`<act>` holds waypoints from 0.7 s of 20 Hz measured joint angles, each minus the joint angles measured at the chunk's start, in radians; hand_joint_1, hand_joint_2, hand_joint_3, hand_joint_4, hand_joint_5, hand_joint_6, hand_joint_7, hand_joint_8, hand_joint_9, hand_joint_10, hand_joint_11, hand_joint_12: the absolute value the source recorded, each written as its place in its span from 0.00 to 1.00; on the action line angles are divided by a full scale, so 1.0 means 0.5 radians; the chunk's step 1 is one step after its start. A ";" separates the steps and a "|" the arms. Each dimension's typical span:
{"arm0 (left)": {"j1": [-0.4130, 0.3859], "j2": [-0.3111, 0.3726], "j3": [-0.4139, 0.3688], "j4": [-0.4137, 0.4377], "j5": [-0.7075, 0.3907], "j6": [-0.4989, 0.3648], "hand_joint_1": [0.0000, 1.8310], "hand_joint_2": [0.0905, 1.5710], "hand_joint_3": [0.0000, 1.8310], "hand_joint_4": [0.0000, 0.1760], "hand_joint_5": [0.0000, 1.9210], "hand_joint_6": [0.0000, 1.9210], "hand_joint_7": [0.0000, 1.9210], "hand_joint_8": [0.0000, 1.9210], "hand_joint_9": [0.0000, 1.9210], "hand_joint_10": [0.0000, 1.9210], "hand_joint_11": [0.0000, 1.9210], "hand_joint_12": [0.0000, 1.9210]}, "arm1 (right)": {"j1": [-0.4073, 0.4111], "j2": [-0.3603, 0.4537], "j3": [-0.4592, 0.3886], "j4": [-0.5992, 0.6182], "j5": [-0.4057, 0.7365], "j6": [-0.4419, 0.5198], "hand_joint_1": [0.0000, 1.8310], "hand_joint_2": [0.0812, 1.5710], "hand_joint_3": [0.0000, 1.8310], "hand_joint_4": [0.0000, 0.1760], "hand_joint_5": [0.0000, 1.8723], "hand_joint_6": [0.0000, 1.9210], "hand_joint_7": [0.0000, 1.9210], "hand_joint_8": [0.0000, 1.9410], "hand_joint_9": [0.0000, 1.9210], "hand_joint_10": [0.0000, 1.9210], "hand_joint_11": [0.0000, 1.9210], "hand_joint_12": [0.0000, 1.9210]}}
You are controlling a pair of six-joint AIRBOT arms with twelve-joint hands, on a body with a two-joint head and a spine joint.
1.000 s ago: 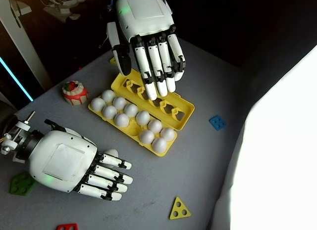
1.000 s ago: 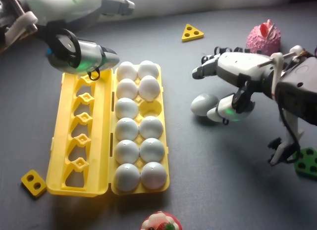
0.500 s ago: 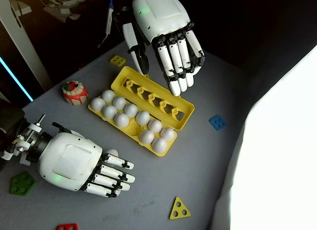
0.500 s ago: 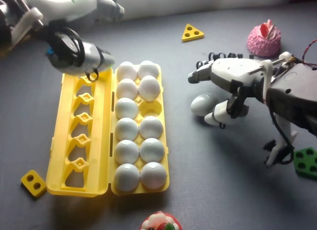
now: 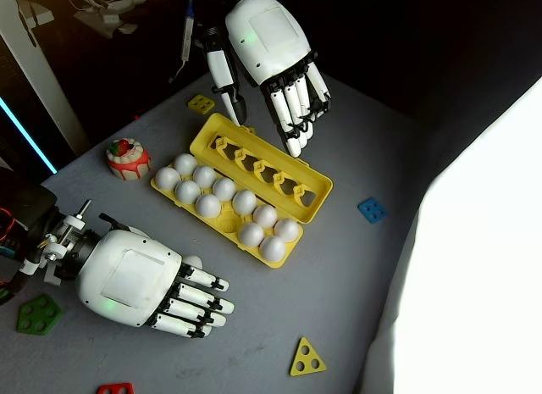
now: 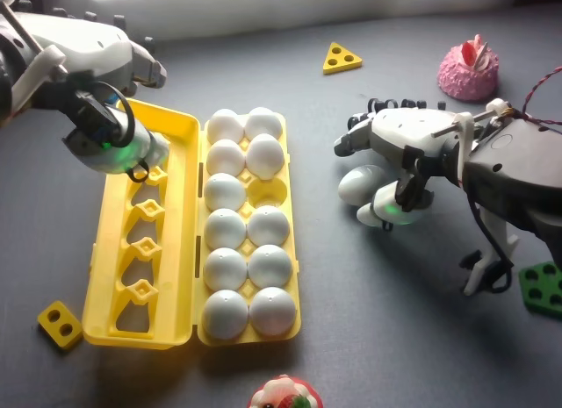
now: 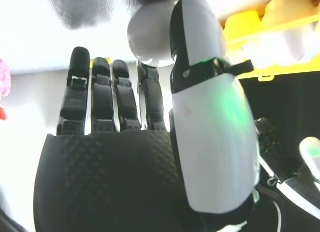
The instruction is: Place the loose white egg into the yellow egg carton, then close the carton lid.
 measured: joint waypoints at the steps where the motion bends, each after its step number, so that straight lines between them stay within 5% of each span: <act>1: 0.001 0.000 -0.005 -0.024 0.000 -0.001 0.33 0.81 0.00 0.10 0.16 0.00 0.22 0.00 0.26 0.01 0.00 0.69 | 0.000 -0.008 0.012 0.000 -0.002 0.000 0.68 0.63 0.00 0.00 0.26 0.01 0.06 0.00 0.07 0.01 0.00 0.41; 14: 0.026 0.014 -0.027 0.000 0.046 0.000 0.33 0.81 0.00 0.20 0.15 0.00 0.20 0.00 0.25 0.00 0.00 0.67 | -0.001 -0.014 0.041 -0.040 -0.002 0.040 0.70 0.62 0.00 0.00 0.32 0.04 0.07 0.00 0.09 0.02 0.00 0.38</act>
